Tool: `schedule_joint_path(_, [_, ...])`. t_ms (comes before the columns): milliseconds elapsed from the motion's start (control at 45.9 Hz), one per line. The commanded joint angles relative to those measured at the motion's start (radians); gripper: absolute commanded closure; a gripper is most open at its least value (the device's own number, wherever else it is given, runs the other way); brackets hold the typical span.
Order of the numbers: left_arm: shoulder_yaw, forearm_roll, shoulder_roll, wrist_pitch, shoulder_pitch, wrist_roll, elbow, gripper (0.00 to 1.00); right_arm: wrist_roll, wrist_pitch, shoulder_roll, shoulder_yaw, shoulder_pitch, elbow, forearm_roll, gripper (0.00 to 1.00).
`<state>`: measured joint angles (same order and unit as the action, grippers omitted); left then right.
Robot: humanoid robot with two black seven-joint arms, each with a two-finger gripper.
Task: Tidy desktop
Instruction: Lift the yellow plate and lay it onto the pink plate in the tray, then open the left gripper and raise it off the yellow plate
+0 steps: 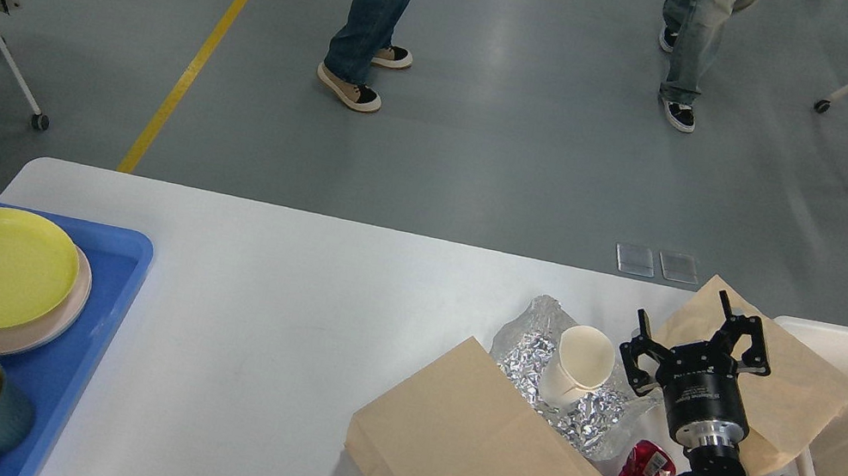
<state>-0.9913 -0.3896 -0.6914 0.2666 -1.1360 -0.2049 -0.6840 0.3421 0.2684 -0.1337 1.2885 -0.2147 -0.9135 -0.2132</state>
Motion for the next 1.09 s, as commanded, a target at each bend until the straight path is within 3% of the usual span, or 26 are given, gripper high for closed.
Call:
schedule_joint_path(0, [0.005, 0.003, 0.026, -0.013, 0.013, 0.001, -0.003, 1.0, 0.0, 0.0, 0.0, 0.0, 0.0, 0.001, 0.0, 0.0])
schedule_joint_path(305, [0.011, 0.003, 0.029, -0.013, 0.013, 0.001, -0.006, 1.0, 0.0, 0.0, 0.0, 0.0, 0.0, -0.001, 0.0, 0.0])
schedule_joint_path(414, [0.011, 0.003, 0.027, -0.013, 0.012, 0.002, -0.006, 0.96, 0.0, 0.0, 0.0, -0.001, 0.0, 0.001, 0.0, 0.0])
schedule_joint_path(480, [0.017, 0.003, 0.027, -0.015, 0.012, 0.002, -0.006, 0.84, 0.0, 0.0, 0.0, 0.0, 0.0, -0.001, 0.0, 0.0])
schedule_joint_path(545, [0.02, 0.003, 0.026, -0.015, 0.012, 0.002, -0.006, 0.61, 0.0, 0.0, 0.0, 0.0, 0.0, 0.001, 0.0, 0.0])
schedule_joint_path(719, [0.019, 0.003, 0.018, -0.015, 0.009, 0.005, -0.006, 0.16, 0.0, 0.0, 0.0, -0.001, 0.0, -0.001, 0.0, 0.0])
schedule_joint_path(916, [0.017, 0.003, 0.013, 0.003, -0.01, 0.001, -0.011, 0.07, 0.0, 0.0, 0.0, 0.0, 0.0, -0.001, 0.0, 0.0])
schedule_joint_path(1068, [0.01, 0.005, -0.027, 0.029, -0.116, 0.001, -0.022, 0.04, 0.0, 0.0, 0.0, 0.0, 0.0, -0.001, 0.0, 0.0])
